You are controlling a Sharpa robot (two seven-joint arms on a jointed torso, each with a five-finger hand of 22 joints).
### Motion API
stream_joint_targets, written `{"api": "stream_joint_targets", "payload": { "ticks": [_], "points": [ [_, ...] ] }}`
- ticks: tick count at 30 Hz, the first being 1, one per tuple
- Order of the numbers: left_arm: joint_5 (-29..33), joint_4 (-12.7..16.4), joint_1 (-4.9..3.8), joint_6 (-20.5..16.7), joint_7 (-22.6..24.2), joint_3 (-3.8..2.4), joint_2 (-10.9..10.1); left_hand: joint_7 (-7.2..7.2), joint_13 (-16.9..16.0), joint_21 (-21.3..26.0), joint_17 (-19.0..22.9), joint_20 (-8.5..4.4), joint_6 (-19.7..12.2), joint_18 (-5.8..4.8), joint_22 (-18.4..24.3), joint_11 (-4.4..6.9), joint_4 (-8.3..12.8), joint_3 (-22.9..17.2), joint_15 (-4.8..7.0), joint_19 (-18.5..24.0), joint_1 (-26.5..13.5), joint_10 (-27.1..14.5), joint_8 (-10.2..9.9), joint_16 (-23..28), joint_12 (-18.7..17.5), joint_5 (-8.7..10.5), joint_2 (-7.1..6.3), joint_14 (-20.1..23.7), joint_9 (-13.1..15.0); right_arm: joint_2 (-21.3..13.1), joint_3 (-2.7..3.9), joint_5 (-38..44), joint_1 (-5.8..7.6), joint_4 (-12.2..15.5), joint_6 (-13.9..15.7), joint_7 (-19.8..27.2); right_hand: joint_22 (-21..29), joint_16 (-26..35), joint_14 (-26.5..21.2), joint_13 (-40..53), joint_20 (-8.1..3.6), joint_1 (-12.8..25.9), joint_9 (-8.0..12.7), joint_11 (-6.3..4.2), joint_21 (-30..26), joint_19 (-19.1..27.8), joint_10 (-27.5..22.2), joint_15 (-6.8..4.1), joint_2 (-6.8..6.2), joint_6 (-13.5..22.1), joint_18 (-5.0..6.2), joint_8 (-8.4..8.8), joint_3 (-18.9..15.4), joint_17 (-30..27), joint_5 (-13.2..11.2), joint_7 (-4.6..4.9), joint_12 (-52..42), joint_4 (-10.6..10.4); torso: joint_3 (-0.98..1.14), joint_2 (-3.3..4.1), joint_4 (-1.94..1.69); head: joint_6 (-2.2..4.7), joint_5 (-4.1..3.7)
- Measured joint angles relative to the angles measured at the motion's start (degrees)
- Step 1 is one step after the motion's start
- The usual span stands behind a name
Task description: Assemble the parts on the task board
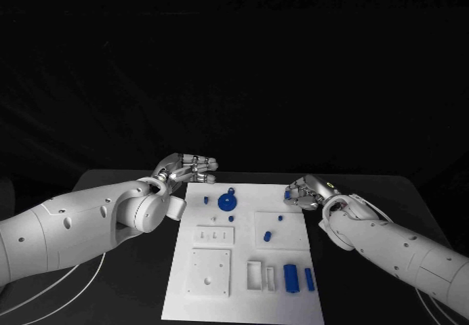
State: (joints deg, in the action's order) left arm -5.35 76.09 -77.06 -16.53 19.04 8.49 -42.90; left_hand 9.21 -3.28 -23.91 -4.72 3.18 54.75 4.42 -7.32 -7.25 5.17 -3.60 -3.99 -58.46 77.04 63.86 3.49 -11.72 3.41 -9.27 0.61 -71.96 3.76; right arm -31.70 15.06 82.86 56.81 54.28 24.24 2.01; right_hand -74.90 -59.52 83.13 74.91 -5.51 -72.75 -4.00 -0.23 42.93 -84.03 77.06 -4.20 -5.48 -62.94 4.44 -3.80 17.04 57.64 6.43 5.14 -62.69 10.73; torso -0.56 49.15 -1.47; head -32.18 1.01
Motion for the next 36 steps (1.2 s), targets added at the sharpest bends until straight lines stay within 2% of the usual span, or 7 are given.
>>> {"api": "stream_joint_targets", "payload": {
  "ticks": [11, 15, 26, 28, 31, 33, 36],
  "points": [
    [0.0, 0.0, 0.00, 0.0, -0.1, 0.00, 0.0, 0.00, 0.0, 0.0, 0.0, 0.00, 0.0, 0.00, 0.0, 0.00, 0.0, 0.0, 0.00, 0.0, 0.0, 0.0, 0.0, 0.0, 0.0, 0.00, 0.00, 0.0, 0.0, 0.1, -0.01, 0.1, 0.06, 0.1, -0.3, 0.0, 0.0, 0.0, -0.2, 0.0, -0.43, 0.1, -1.0, -0.82, 0.0, 0.0, 0.1, -0.62, 1.29, -6.8, -0.03, 0.41, 0.6, 0.0, -0.5, -1.52, 0.0, 0.3, 0.12, -0.01, 0.07, -0.09, 0.01],
    [0.0, 0.0, 0.00, 0.0, -0.1, 0.00, 0.0, 0.00, 0.0, 0.0, 0.0, 0.00, 0.0, 0.00, 0.0, 0.00, 0.0, 0.0, 0.00, 0.0, 0.0, 0.0, 0.0, 0.0, 0.0, 0.00, 0.00, 0.0, 0.0, 0.1, -0.01, 0.0, 0.07, 0.3, -0.3, 0.1, 0.0, 0.0, -0.1, 0.0, -0.43, 0.2, -1.5, -1.03, 0.0, 0.0, 0.3, -0.72, 1.61, -7.3, -0.03, 0.54, 0.9, 0.1, -0.7, -1.87, -0.2, 0.9, 0.12, -0.01, 0.08, -0.11, -0.02],
    [-0.2, -0.2, 0.00, 0.0, -0.3, 0.00, 0.0, 0.00, 0.0, 0.0, 0.0, 0.00, 0.0, 0.00, 0.0, -0.12, 0.0, 0.0, 0.00, 0.0, 0.3, -0.1, 0.0, 0.0, 0.0, 0.00, 0.30, 0.0, 0.0, -0.2, -0.05, -0.1, 0.02, 1.5, -0.2, -0.2, 0.0, 0.0, -0.1, 0.0, -0.82, 0.3, -1.5, -1.03, 0.0, 0.0, 0.3, -0.72, 2.26, -7.5, -0.03, 0.31, 0.8, 0.2, -0.7, -1.68, -0.2, 1.0, 0.12, -0.05, 0.10, -0.04, -0.02],
    [-0.4, -0.2, 0.00, 0.0, -0.4, 0.00, 0.0, -0.11, 0.0, -0.2, -0.1, -0.02, 0.1, 0.00, 0.0, 0.42, 0.0, 0.0, 0.29, 0.0, 0.3, 0.6, 0.0, -0.1, 0.0, 0.06, 0.31, -0.3, 0.0, -0.5, -0.05, -0.1, 0.02, 2.1, -0.1, -0.3, 0.0, 0.0, -0.1, 0.0, -0.83, 0.3, -1.5, -1.03, 0.0, 0.0, 0.3, -0.72, 2.26, -7.5, -0.03, 0.31, 0.8, 0.2, -0.7, -1.68, -0.2, 1.0, 0.12, -0.08, 0.13, 0.02, 0.02],
    [-1.0, -0.2, 0.00, 0.1, -0.9, -0.06, -0.2, -0.77, 0.0, -1.3, -1.3, -1.06, 1.4, 0.00, -0.5, 1.27, -0.6, -0.1, 1.12, -1.1, -0.2, 3.5, 0.0, -1.9, 0.0, 0.23, 0.81, -1.8, 0.0, -1.3, -0.08, -0.1, 0.17, 3.6, -0.1, -0.7, 0.0, 0.0, -0.1, 0.0, -0.83, 0.2, -1.5, -1.02, 0.0, 0.0, 0.3, -0.72, 2.33, -7.5, -0.04, 0.32, 0.9, 0.2, -0.7, -1.68, -0.2, 1.2, 0.12, -0.17, 0.24, 0.13, 0.08],
    [-1.6, -0.3, -0.06, 0.2, -1.6, -0.10, -0.3, -1.39, -0.1, -2.7, -3.1, -2.17, 2.6, 0.00, -1.2, 2.68, -1.5, -0.1, 2.24, -2.5, -1.3, 7.6, 0.0, -4.3, 0.0, 0.43, 0.81, -3.7, 0.0, -2.0, -0.10, -0.1, 0.55, 4.9, -0.1, -1.1, 0.0, 0.0, -0.1, 0.0, -0.83, 0.2, -1.5, -1.05, 0.0, 0.0, 0.4, -0.72, 2.33, -7.5, -0.03, 0.32, 0.9, 0.2, -0.7, -1.68, -0.2, 1.2, 0.15, -0.28, 0.35, 0.25, 0.20],
    [-2.9, -0.6, -0.41, 0.7, -3.2, -0.14, -0.2, -2.74, -0.4, -5.2, -6.4, -3.81, 5.9, -0.92, -2.7, 4.65, -2.5, 0.0, 4.01, -4.6, -2.3, 13.3, 0.3, -8.9, 0.0, 0.63, 0.51, -6.1, 0.4, -2.7, -0.07, -0.1, 1.34, 6.9, -0.2, -1.6, 0.0, 0.0, -0.1, 0.0, -0.83, 0.2, -1.5, -1.23, 0.2, 0.0, 0.5, -0.72, 2.33, -7.5, -0.04, 0.34, 0.9, 0.3, -0.7, -1.69, -0.2, 1.2, 0.25, -0.56, 0.55, 0.29, 0.38]
  ]
}}
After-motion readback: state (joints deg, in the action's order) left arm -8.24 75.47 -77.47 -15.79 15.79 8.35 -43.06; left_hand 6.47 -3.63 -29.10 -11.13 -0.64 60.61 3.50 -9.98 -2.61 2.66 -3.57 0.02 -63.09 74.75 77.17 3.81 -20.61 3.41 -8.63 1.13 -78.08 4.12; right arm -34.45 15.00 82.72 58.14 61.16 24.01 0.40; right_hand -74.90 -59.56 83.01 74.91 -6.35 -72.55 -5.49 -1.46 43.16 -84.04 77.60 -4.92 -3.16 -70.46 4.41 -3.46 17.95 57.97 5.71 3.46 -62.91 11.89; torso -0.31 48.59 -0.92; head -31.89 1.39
